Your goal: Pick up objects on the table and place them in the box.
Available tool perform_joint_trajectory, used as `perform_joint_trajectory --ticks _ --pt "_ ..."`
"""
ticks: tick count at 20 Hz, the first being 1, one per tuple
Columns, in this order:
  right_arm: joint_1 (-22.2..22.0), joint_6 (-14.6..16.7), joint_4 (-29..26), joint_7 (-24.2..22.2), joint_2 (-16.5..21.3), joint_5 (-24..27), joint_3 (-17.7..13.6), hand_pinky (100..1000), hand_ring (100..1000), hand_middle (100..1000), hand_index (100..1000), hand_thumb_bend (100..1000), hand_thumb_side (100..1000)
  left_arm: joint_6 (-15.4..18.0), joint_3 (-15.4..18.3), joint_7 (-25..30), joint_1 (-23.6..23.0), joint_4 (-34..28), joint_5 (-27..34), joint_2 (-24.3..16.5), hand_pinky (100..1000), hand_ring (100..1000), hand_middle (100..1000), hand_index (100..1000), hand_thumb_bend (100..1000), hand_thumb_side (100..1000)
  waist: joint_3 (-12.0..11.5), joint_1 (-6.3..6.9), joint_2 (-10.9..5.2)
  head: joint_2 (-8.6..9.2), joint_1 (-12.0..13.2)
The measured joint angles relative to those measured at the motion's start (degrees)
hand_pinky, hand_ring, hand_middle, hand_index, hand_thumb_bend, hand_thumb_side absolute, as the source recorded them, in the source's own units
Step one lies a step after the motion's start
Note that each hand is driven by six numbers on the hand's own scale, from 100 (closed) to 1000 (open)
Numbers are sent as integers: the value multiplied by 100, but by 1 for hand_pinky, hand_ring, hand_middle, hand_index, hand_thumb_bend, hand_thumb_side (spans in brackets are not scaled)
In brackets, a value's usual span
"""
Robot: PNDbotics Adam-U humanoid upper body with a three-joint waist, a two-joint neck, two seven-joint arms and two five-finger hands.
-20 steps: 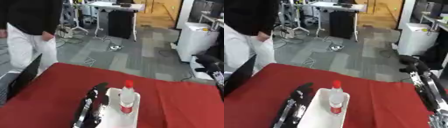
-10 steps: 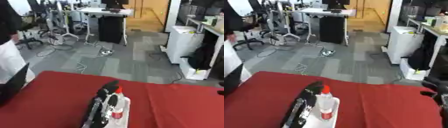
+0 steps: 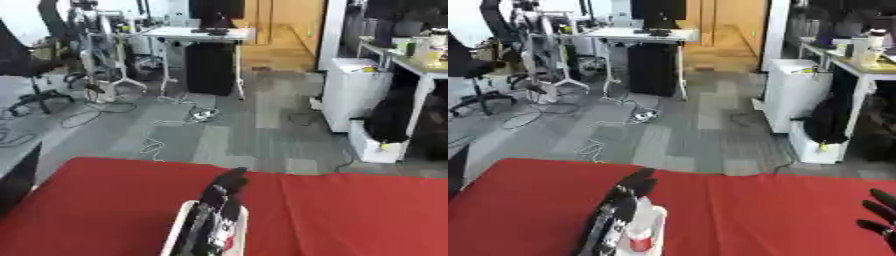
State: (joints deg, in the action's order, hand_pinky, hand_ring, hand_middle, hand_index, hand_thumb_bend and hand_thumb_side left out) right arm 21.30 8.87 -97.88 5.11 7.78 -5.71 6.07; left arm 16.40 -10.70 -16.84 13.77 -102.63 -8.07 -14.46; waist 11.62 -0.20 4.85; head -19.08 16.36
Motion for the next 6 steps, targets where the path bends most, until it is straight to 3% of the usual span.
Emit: perform_joint_trajectory --ticks 6 --pt "-1 -4 -84 68 -136 -74 -36 729 845 857 855 100 1000 -4 1 -5 -6 39 1 47 855 864 880 927 222 963 -2 -9 -2 4 -18"
